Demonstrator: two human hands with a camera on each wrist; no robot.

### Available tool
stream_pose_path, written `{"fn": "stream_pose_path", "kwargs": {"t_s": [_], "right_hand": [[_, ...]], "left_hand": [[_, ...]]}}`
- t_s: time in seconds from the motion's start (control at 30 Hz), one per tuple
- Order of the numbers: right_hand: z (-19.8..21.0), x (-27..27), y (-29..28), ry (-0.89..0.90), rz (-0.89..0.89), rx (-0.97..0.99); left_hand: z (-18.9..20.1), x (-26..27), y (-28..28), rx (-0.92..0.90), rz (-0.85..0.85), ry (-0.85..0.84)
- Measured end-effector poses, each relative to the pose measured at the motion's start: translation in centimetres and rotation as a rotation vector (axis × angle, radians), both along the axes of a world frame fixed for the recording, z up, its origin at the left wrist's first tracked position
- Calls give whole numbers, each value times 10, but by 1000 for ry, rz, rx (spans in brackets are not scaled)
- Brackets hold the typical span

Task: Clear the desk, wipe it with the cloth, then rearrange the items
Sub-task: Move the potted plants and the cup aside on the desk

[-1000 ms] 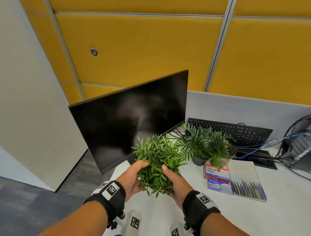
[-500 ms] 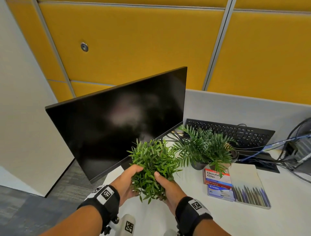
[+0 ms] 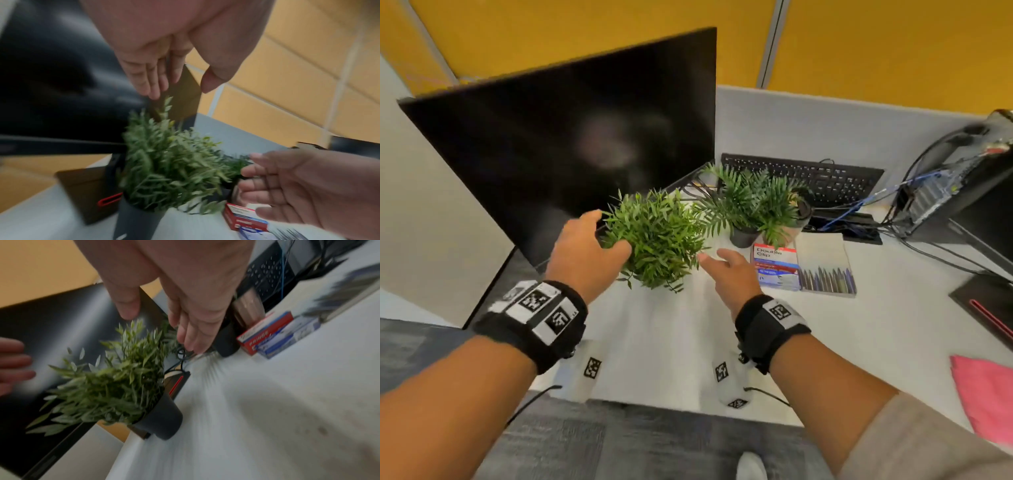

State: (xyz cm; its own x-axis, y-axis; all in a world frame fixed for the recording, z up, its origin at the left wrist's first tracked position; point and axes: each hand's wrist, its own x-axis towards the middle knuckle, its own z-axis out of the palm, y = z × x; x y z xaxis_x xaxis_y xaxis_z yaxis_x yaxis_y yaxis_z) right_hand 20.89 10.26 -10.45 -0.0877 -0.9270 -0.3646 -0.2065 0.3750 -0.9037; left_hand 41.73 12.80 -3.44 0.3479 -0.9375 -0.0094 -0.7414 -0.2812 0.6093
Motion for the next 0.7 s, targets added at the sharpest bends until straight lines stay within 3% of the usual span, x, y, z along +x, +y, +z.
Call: {"fn": "stream_pose_path", "kwargs": {"t_s": [0.07,0.13,0.23,0.33,0.57,0.7], "right_hand": [[9,-16,2,107,-16,-44],[15,-36,5,102,-16,-62],[21,-73,4,74,-37,-26],[13,-118,-10,189,-45,3],[-28,-208,-74,322,-157,39],[-42,-238,-112,322,-42,35]], "left_hand": [[16,-19,10,-141,-103,-68],[22,-50,17,-176,-227,-47],[18,-106,16,-124,-414,-51],[5,-164,2,-2,-571,-65],[-44,-262,-53,318,-579,46],[-82,-302,-86,429,-447,167]]}}
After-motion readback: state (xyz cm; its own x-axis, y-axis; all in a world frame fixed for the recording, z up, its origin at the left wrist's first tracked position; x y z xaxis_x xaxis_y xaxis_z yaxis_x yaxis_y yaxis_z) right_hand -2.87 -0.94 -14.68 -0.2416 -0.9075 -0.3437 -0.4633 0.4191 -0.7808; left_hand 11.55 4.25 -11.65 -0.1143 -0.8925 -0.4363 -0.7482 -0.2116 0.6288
